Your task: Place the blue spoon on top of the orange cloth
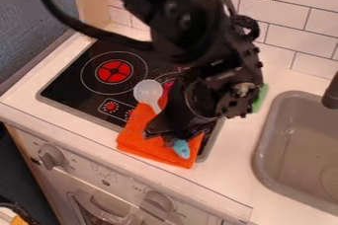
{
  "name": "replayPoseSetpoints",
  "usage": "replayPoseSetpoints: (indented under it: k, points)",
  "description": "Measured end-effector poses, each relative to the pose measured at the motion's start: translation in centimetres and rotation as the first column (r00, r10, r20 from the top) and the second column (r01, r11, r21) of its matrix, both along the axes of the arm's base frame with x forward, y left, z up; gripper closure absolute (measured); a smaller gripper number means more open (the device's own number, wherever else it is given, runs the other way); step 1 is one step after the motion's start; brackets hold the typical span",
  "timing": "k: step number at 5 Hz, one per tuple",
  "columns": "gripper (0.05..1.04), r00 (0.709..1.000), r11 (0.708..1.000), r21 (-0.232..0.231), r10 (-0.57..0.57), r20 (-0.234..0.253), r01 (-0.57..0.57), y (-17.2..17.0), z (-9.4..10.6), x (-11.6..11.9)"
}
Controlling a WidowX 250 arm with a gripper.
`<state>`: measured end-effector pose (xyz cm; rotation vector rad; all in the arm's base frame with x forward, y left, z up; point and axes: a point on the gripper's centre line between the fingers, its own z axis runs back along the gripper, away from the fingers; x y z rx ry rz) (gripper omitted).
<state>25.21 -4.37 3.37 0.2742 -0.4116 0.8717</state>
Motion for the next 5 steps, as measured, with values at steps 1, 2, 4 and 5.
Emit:
replayPoseSetpoints:
  k: [1, 2, 4, 5]
  points:
    - [0.684, 1.000, 1.000, -0.021, -0.003, 0.011, 0.003, -0.4, 0.0, 0.3]
    - [0.375, 1.000, 0.999, -0.030, -0.013, 0.010, 0.013, -0.4, 0.2, 0.6]
    - [0.079, 1.000, 0.999, -0.048, -0.015, 0.013, 0.016, -0.1, 0.6, 0.8]
    - [0.083, 0.999, 0.997, -0.069, -0.017, 0.039, 0.020, 0.0, 1.7, 0.9]
